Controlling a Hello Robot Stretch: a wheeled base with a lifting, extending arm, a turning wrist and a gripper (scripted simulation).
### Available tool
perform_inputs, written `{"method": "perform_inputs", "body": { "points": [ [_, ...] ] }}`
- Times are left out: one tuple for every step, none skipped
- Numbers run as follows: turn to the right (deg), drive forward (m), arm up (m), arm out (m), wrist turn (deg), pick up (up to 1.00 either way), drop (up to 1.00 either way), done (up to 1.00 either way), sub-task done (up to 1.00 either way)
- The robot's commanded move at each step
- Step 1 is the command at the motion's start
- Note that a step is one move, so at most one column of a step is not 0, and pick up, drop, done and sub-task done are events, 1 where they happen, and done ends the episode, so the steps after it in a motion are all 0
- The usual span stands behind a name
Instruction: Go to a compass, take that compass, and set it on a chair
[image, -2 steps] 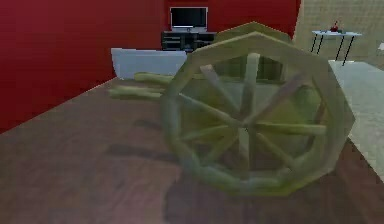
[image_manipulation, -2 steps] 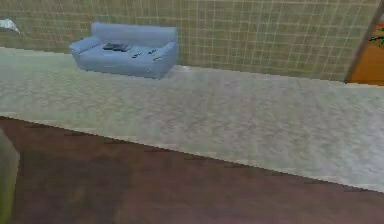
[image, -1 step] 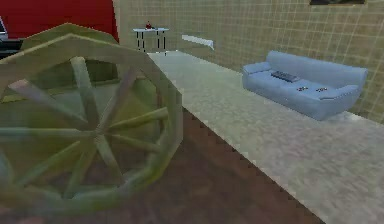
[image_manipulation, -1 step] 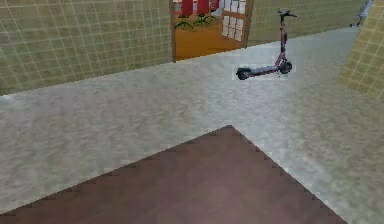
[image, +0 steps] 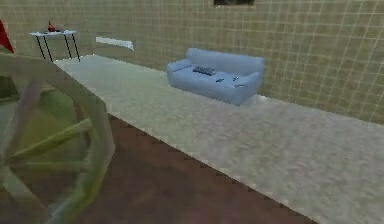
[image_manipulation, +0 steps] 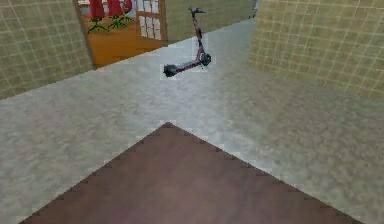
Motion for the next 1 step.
{"method": "perform_inputs", "body": {
  "points": [
    [0.0,1.0,0.0,0.0,0.0,0.0,0.0,0.0,0.0]
  ]
}}
